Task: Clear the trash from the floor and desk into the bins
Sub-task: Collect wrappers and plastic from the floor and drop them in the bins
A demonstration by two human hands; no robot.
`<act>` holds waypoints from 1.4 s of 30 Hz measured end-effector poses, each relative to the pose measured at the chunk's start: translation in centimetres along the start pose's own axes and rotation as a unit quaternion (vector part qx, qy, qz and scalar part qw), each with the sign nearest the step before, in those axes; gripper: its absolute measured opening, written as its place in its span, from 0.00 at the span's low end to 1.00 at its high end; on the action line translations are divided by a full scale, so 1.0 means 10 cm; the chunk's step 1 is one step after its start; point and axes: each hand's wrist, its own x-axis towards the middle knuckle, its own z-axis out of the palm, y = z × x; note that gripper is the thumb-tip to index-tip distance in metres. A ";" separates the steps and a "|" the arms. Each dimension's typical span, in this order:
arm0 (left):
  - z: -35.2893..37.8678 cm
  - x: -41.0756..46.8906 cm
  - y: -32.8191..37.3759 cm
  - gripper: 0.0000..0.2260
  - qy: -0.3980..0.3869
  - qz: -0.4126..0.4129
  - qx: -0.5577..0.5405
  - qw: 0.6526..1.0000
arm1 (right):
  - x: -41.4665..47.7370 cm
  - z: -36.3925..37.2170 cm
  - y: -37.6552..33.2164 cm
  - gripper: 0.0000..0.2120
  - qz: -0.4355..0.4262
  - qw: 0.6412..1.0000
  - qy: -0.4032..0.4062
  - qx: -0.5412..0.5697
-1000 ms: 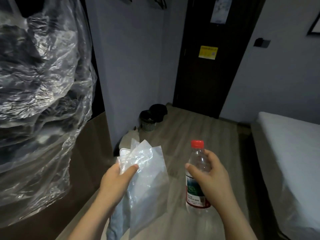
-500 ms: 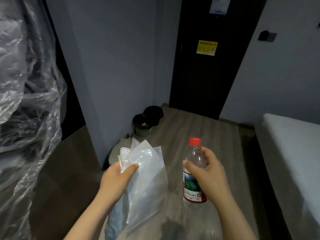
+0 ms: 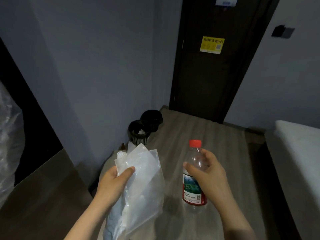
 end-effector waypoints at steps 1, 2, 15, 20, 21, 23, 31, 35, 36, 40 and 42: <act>0.01 0.18 0.03 0.06 -0.003 -0.004 -0.005 1.000 | 0.17 0.08 -0.01 0.20 0.000 1.000 0.003 -0.003; 0.00 0.36 0.05 0.06 -0.006 -0.007 -0.012 1.000 | 0.33 0.16 -0.03 0.20 0.000 1.000 0.003 -0.008; -0.19 2.52 0.36 0.06 -0.037 -0.047 -0.002 0.998 | 2.21 1.11 -0.24 0.19 0.015 0.997 -0.001 -0.073; -0.07 3.16 0.47 0.10 -0.031 -0.071 -0.019 0.997 | 2.92 1.30 -0.19 0.20 0.015 0.996 -0.025 -0.090; -0.03 3.30 0.51 0.06 -0.023 -0.070 -0.023 0.997 | 3.09 1.34 -0.16 0.21 0.017 0.996 -0.031 -0.087; 0.08 3.60 0.59 0.03 -0.005 -0.067 -0.024 0.997 | 3.46 1.40 -0.13 0.21 0.013 0.996 -0.040 -0.081; 0.63 4.86 1.01 0.10 0.016 -0.056 0.015 0.998 | 5.03 1.40 -0.19 0.26 0.013 0.995 -0.078 -0.056; 0.90 5.39 1.10 0.07 0.038 -0.049 0.043 0.997 | 5.71 1.40 -0.20 0.28 0.018 0.992 -0.105 -0.070; 0.95 5.51 1.09 0.07 0.039 -0.050 0.057 0.996 | 5.85 1.40 -0.19 0.28 0.021 0.991 -0.108 -0.072; 1.09 5.94 1.10 0.11 0.037 -0.071 0.062 0.995 | 6.33 1.48 -0.13 0.27 0.040 0.988 -0.131 -0.076; 1.14 6.19 1.09 0.12 0.034 -0.085 0.061 0.994 | 6.58 1.55 -0.08 0.25 0.047 0.986 -0.136 -0.084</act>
